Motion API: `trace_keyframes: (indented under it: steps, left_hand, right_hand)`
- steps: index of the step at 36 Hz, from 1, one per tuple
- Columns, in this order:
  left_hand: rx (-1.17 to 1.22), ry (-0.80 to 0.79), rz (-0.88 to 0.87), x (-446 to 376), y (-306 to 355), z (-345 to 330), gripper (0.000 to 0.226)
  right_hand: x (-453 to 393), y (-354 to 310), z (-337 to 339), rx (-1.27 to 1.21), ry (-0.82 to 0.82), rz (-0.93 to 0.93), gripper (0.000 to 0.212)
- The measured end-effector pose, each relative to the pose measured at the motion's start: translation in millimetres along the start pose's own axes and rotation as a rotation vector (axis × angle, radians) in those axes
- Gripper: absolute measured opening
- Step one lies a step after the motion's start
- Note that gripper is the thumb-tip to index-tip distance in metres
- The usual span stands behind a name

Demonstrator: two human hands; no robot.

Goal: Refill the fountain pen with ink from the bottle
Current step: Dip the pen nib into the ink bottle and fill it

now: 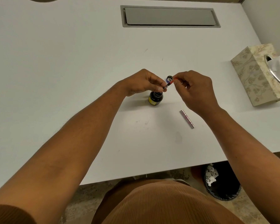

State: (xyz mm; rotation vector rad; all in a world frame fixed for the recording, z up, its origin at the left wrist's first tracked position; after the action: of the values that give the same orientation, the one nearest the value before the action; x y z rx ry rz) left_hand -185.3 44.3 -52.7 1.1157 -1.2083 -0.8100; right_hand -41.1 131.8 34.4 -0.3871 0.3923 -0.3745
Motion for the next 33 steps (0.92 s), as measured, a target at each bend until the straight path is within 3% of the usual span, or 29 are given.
trace_keyframes:
  steps: [22, 33]
  left_hand:
    - [0.015, -0.016, 0.019, -1.0, 1.2, 1.0, 0.022]
    - [-0.101, 0.006, 0.089, 3.5, 4.9, 3.7, 0.018]
  right_hand:
    - [-4.5, -0.5, -0.3, -0.014, 0.021, -0.046, 0.016]
    - [-5.9, -2.1, -0.4, -0.012, 0.025, -0.043, 0.017]
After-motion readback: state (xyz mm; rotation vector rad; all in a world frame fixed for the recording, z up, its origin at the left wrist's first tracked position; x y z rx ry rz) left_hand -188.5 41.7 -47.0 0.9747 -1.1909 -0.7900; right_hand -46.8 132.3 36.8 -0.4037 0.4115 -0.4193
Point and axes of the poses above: each hand's wrist, its own x-axis away from the middle knuckle, its own z-axis out of the back of the hand, y = z × x, the point moved 6 cm from there along -x, towards the middle knuckle, and after that the axes turned 3 degrees about x, right-handed, at the moved point
